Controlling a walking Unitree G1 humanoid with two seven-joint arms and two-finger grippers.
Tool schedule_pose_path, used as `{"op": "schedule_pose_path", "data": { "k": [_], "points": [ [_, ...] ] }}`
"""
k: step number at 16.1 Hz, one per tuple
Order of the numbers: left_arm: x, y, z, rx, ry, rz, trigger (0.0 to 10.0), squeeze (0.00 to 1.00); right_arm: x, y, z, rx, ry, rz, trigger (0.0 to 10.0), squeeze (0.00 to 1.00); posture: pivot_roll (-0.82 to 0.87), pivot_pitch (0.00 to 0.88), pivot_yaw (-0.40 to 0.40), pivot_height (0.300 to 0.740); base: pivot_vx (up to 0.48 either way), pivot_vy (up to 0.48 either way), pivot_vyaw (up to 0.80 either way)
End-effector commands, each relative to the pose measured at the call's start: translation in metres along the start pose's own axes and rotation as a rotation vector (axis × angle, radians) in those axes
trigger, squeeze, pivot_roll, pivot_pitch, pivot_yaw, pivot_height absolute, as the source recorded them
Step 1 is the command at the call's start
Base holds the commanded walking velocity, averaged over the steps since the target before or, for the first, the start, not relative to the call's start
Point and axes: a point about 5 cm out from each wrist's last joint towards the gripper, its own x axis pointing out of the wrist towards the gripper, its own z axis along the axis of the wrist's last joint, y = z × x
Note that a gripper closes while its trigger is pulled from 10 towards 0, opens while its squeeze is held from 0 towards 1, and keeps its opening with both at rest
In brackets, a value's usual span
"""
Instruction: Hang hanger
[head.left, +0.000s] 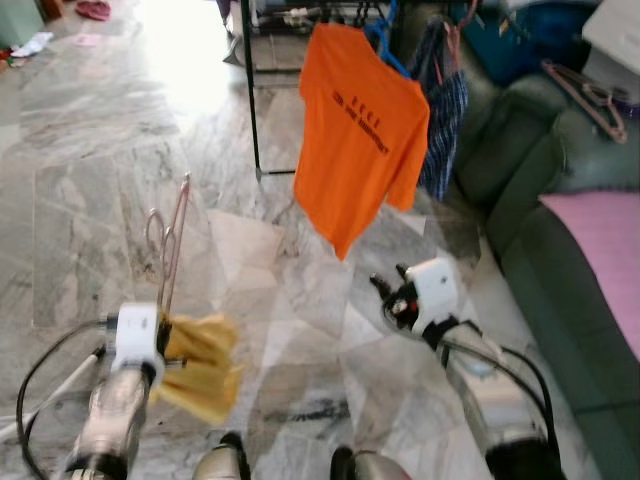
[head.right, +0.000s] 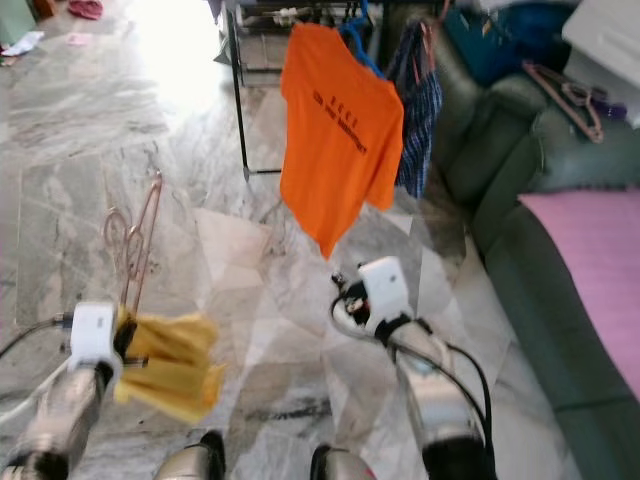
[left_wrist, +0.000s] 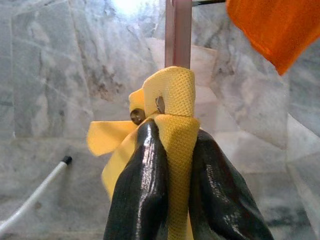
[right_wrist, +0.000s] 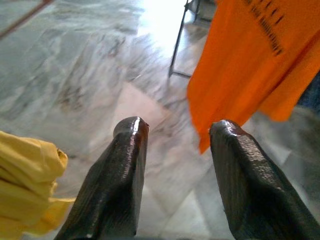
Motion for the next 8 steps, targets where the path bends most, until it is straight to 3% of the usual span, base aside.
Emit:
{"op": "schedule_pose_path", "data": {
  "k": [1,3,5,8],
  "points": [
    [-0.002,-0.01,0.002,0.032,-0.03,-0.029,10.0,0.0,-0.007,0.0,-0.008,0.044,0.038,-0.012,10.0,0.0,-0.02,0.093,-0.095,0.74,0.0,0.0,0.0],
    [-0.009,-0.01,0.002,0.006,-0.044,0.003,10.0,0.0,-0.014,-0.003,-0.017,0.011,0.06,-0.081,10.0,0.0,-0.03,0.098,-0.096,0.74,0.0,0.0,0.0],
    [-0.014,-0.015,0.014,0.035,-0.121,-0.051,10.0,0.0,-0.028,-0.009,-0.021,0.036,0.043,-0.189,10.0,0.0,-0.05,0.114,-0.079,0.74,0.0,0.0,0.0],
    [-0.011,-0.029,0.015,0.012,-0.086,-0.083,10.0,0.0,-0.046,-0.019,-0.025,0.055,0.047,-0.299,10.0,0.0,-0.12,0.145,-0.036,0.74,0.0,0.0,0.0]
  ]
}}
